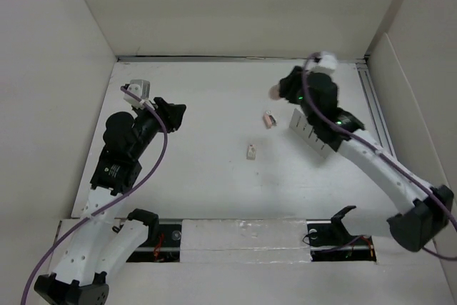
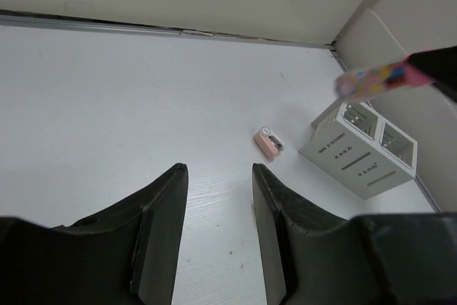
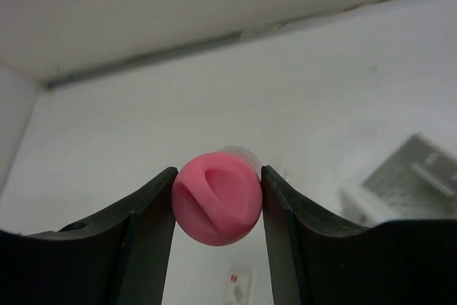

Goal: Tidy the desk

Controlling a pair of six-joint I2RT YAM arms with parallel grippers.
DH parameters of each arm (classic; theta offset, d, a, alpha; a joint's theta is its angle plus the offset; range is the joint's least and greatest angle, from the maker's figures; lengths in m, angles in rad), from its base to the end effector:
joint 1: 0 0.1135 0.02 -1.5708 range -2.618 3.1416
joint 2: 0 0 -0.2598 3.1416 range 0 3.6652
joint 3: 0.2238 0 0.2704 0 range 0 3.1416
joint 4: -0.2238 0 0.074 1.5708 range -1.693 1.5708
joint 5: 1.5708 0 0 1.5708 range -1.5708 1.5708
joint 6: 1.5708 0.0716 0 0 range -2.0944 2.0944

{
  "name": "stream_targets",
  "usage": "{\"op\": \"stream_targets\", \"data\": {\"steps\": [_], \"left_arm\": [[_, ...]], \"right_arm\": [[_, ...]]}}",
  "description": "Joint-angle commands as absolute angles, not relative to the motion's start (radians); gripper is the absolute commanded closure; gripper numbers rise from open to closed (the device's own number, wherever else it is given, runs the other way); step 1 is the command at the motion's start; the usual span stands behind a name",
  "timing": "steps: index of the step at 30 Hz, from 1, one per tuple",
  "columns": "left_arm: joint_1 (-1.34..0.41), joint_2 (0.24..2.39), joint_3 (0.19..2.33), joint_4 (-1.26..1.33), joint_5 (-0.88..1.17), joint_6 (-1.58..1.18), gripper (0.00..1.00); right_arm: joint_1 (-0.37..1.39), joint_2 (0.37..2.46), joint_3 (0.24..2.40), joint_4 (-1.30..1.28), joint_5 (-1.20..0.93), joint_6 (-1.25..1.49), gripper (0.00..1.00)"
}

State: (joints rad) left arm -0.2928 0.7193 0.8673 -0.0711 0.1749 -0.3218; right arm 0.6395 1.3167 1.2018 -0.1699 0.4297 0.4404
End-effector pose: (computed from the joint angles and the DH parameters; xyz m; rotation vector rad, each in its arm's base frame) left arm 0.2076 -0.0756 0.3940 0.1219 1.5221 -0.6237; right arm 0.3042 0.1891 0.3553 0.1152 1.8405 0.3603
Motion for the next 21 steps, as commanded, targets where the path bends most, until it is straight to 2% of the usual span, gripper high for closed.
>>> {"op": "stream_targets", "data": {"steps": [1, 2, 11, 16, 21], "left_arm": [[-0.291, 0.732, 0.879, -0.014, 0.213, -0.336, 0.63], [-0.291, 0.745, 0.884, -0.015, 0.225, -0.342, 0.63], [-0.291, 0.772, 0.887, -0.012, 0.252, -0.341, 0.63], [-0.291, 0.773, 0.893, -0.02, 0.235, -0.334, 0.63], [-0.291, 0.781, 0.893, -0.018, 0.235, -0.334, 0.63]], "right_arm": [[0.464, 1.162, 1.123, -0.124, 0.502, 0.506, 0.74], [0.39, 1.091, 1.099, -0.136, 0.488, 0.523, 0.74], [0.115, 1.063, 1.058, -0.221, 0.434, 0.552, 0.75], [0.063, 1.084, 1.058, -0.216, 0.374, 0.56, 0.76], [0.063, 1.076, 1.031, -0.285, 0.407, 0.574, 0.77]]}}
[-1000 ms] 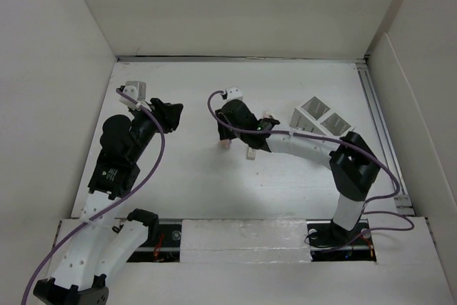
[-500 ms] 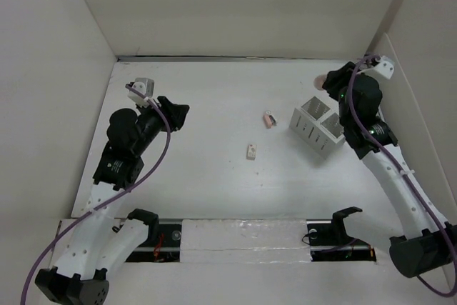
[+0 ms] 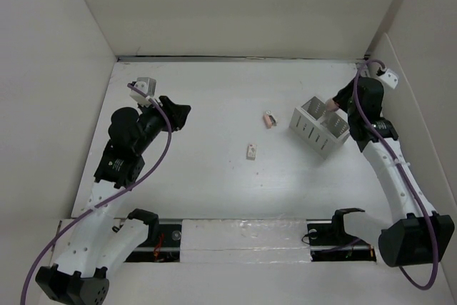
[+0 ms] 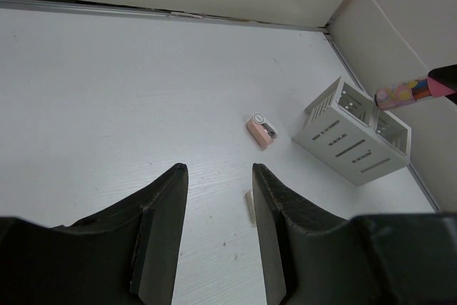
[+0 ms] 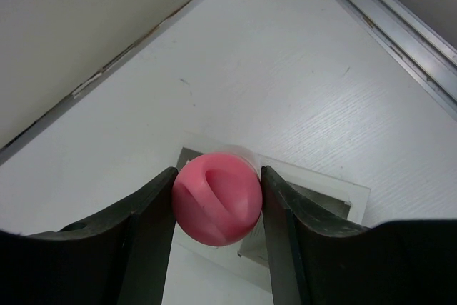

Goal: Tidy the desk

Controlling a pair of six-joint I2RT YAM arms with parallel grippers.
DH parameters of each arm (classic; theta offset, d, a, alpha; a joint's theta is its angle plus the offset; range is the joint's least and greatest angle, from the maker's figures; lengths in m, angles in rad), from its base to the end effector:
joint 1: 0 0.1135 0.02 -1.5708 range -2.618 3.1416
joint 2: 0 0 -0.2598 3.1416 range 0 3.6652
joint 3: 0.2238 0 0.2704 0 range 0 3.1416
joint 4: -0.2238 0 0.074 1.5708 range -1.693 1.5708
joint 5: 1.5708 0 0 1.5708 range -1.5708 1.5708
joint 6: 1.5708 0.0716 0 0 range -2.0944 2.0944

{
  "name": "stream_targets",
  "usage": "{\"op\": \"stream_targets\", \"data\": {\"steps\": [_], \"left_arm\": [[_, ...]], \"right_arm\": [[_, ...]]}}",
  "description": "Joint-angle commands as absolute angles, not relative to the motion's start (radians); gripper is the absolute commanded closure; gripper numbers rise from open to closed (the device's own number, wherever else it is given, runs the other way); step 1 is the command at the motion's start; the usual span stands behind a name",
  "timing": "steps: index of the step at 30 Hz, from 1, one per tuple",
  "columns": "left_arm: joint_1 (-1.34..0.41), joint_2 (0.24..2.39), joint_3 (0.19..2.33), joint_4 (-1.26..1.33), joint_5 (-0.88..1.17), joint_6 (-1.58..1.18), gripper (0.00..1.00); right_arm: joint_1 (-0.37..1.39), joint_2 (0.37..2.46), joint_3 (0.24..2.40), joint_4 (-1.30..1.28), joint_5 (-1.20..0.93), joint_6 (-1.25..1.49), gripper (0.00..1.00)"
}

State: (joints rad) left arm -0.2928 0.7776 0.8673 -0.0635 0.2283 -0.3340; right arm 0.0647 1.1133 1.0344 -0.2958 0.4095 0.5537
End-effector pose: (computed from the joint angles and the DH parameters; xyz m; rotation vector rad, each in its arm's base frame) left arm 0.2211 -0.0836 0.3829 0.1527 1.5768 -0.6695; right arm 0.3040 -0.0089 0.3345 0.7186 1.7731 0.0180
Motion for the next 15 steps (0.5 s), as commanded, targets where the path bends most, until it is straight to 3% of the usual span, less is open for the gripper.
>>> {"op": "stream_targets", "data": {"steps": [1, 9, 15], "left_arm": [[-0.291, 0.782, 0.893, -0.017, 0.241, -0.334, 0.63], [-0.291, 0.793, 0.891, -0.008, 0.278, -0.347, 0.64], [-0.291, 0.782, 0.887, -0.008, 0.29, -0.35, 0.64]], "right_arm": [[0.063, 1.068, 1.019, -0.288, 0.407, 0.577, 0.77], [0.063, 0.904, 0.931, -0.337, 0.442, 0.603, 0.79], [0.063, 0.92, 0.911, -0.399, 0.446, 0.612, 0.78]]}}
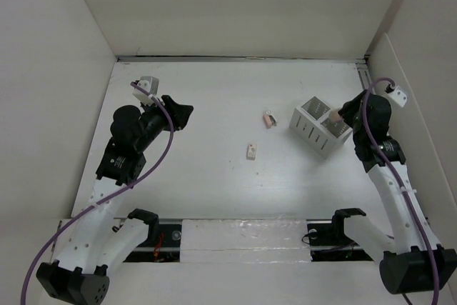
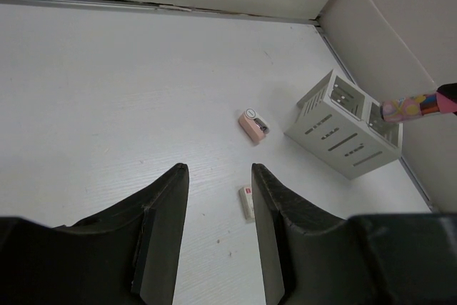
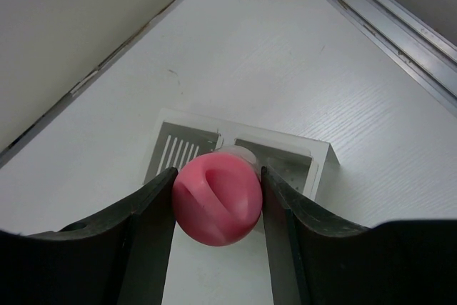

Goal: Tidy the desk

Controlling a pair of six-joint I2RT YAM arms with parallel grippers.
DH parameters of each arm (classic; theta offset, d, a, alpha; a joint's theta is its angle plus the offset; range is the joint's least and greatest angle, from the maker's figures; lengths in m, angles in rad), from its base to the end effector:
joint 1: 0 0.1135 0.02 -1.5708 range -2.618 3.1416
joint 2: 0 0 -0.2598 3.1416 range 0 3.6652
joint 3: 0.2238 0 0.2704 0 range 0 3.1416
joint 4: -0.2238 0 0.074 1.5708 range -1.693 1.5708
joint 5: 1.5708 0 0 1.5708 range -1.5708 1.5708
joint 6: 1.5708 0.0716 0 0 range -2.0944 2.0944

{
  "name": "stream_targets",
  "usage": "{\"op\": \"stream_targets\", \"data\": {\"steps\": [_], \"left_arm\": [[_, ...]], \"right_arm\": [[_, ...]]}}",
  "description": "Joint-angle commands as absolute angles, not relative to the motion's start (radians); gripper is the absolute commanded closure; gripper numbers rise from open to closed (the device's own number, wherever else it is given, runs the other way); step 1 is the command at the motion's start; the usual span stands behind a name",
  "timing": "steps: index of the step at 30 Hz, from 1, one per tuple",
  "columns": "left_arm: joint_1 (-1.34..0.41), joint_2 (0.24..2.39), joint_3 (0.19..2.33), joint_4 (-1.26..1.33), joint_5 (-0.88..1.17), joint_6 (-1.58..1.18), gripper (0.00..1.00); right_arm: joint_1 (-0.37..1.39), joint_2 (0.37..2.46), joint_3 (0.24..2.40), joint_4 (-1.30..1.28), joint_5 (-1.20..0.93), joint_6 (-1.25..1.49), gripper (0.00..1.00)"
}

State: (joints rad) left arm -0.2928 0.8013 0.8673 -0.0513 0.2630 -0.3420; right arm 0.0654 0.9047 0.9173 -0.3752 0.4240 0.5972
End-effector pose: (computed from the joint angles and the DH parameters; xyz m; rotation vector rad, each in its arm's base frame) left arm 0.2258 -0.0875 0.3795 0.1738 1.5905 -0.7015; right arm 0.2539 -0.0129 0.3317 0.7633 1.7401 0.0394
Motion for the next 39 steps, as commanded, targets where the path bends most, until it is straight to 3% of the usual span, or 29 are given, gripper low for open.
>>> {"op": "stream_targets", "data": {"steps": [1, 8, 9, 13, 18, 20, 24, 26, 29, 32, 33, 34, 36, 39], "left_arm": [[-0.291, 0.781, 0.888, -0.006, 0.288, -0.35, 0.64], [-0.291, 0.776, 0.89, -0.008, 0.282, -0.35, 0.64], [-0.291, 0.778, 0.888, -0.008, 0.282, -0.35, 0.64], [-0.291, 0.769, 0.888, -0.009, 0.27, -0.348, 0.64], [-0.291, 0.761, 0.885, -0.012, 0.262, -0.347, 0.64], [-0.291, 0.759, 0.885, -0.012, 0.252, -0.344, 0.64], [-0.291, 0.764, 0.888, -0.017, 0.248, -0.344, 0.64], [-0.291, 0.762, 0.888, -0.018, 0.241, -0.342, 0.64], [-0.291, 0.761, 0.89, -0.021, 0.23, -0.341, 0.64], [-0.291, 0.758, 0.888, -0.02, 0.23, -0.341, 0.64], [-0.291, 0.758, 0.891, -0.02, 0.227, -0.339, 0.64], [-0.291, 0.759, 0.891, -0.023, 0.221, -0.341, 0.64], [-0.291, 0.756, 0.89, -0.025, 0.221, -0.337, 0.64], [-0.291, 0.75, 0.89, -0.021, 0.221, -0.336, 0.63]], "right_arm": [[0.063, 0.922, 0.907, -0.4, 0.455, 0.615, 0.78], [0.063, 0.934, 0.868, -0.368, 0.459, 0.617, 0.63], [0.063, 0.937, 0.867, -0.354, 0.442, 0.618, 0.51], [0.063, 0.951, 0.89, -0.338, 0.426, 0.614, 0.29], [0.098, 0.934, 0.887, -0.295, 0.41, 0.598, 0.24], [0.145, 0.931, 0.887, -0.293, 0.393, 0.595, 0.3], [0.317, 0.925, 0.858, -0.206, 0.324, 0.583, 0.81], [0.4, 0.949, 0.853, -0.177, 0.282, 0.583, 0.91], [0.564, 1.075, 0.865, -0.147, 0.267, 0.592, 0.93], [0.682, 1.26, 0.903, -0.17, 0.301, 0.601, 0.82], [0.701, 1.303, 0.911, -0.181, 0.305, 0.612, 0.61], [0.731, 1.375, 0.922, -0.184, 0.311, 0.62, 0.46], [0.753, 1.426, 0.919, -0.152, 0.296, 0.626, 0.3], [0.764, 1.526, 0.926, -0.135, 0.281, 0.643, 0.24]]}}
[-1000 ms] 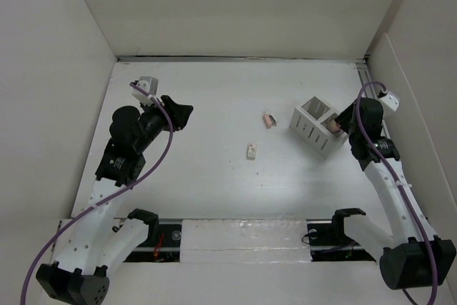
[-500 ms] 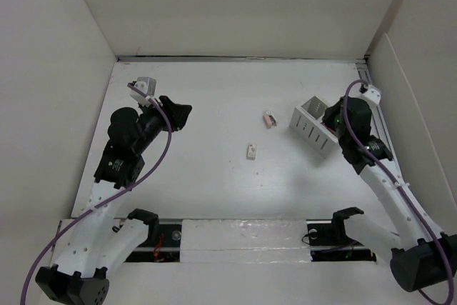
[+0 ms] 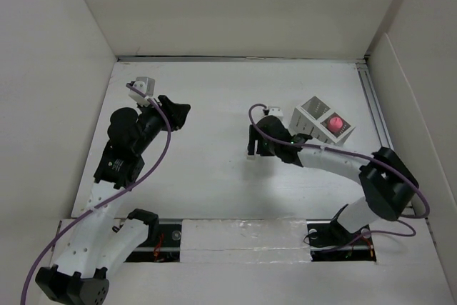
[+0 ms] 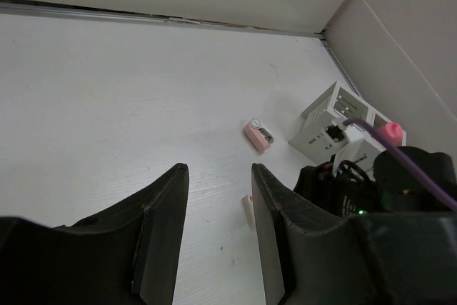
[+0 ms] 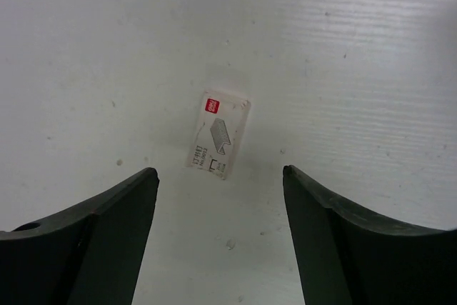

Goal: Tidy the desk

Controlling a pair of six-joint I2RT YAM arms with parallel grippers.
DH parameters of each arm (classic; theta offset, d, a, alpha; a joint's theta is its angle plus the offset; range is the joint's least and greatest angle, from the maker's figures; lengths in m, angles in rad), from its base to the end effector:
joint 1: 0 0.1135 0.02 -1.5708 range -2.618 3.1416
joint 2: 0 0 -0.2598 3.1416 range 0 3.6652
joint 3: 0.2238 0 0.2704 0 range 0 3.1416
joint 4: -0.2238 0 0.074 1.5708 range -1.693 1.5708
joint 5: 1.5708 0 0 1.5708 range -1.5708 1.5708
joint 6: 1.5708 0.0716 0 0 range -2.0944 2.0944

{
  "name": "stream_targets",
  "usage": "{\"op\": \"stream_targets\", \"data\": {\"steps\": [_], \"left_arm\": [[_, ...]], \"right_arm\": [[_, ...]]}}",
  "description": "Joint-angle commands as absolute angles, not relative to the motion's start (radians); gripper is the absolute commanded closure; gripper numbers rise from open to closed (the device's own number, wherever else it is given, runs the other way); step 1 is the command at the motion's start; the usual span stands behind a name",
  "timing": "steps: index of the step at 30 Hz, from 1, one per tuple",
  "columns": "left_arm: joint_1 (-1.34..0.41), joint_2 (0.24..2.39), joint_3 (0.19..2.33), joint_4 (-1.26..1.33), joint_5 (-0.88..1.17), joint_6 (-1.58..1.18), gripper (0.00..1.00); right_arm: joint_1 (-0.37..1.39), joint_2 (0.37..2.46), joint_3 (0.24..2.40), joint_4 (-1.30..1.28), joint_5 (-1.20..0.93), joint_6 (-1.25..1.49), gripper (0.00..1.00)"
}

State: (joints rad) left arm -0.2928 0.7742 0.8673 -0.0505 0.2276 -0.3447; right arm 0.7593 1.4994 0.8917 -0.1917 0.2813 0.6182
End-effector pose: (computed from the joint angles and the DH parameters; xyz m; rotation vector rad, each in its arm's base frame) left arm 0.2201 -0.0832 0.3855 0.1453 1.5619 -0.6784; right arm 0.2688 0.2277 0.1690 -0.0309 2.3572 0.3501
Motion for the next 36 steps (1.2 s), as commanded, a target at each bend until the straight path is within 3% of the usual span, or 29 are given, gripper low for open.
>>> {"op": "stream_targets", "data": {"steps": [1, 5, 11, 12, 13, 14, 17, 19, 23, 28, 36], "left_arm": [[-0.291, 0.752, 0.891, -0.023, 0.216, -0.336, 0.64], [-0.291, 0.747, 0.888, -0.025, 0.216, -0.334, 0.63], [-0.291, 0.744, 0.887, -0.025, 0.218, -0.334, 0.63], [-0.291, 0.744, 0.888, -0.025, 0.216, -0.334, 0.63], [-0.291, 0.741, 0.887, -0.028, 0.206, -0.333, 0.63], [-0.291, 0.741, 0.887, -0.028, 0.206, -0.333, 0.63], [-0.291, 0.735, 0.885, -0.025, 0.212, -0.333, 0.63], [-0.291, 0.741, 0.887, -0.025, 0.216, -0.334, 0.63], [-0.291, 0.739, 0.887, -0.025, 0.225, -0.334, 0.63], [-0.291, 0.733, 0.885, -0.023, 0.221, -0.336, 0.63], [-0.291, 0.73, 0.882, -0.018, 0.235, -0.337, 0.63]], "right_arm": [[0.775, 1.549, 0.936, -0.14, 0.278, 0.647, 0.23], [0.785, 1.649, 0.965, -0.114, 0.282, 0.649, 0.25], [0.795, 1.762, 1.015, -0.095, 0.307, 0.643, 0.35], [0.795, 1.776, 1.029, -0.098, 0.322, 0.643, 0.41], [0.795, 1.808, 1.043, -0.115, 0.331, 0.643, 0.58], [0.795, 1.809, 1.048, -0.115, 0.337, 0.643, 0.58], [0.795, 1.812, 1.052, -0.133, 0.356, 0.641, 0.75], [0.767, 1.723, 1.037, -0.135, 0.365, 0.638, 0.78], [0.694, 1.579, 1.035, -0.137, 0.385, 0.609, 0.78], [0.465, 1.337, 1.042, -0.12, 0.38, 0.554, 0.75], [0.212, 1.316, 1.075, -0.117, 0.331, 0.557, 0.73]]}}
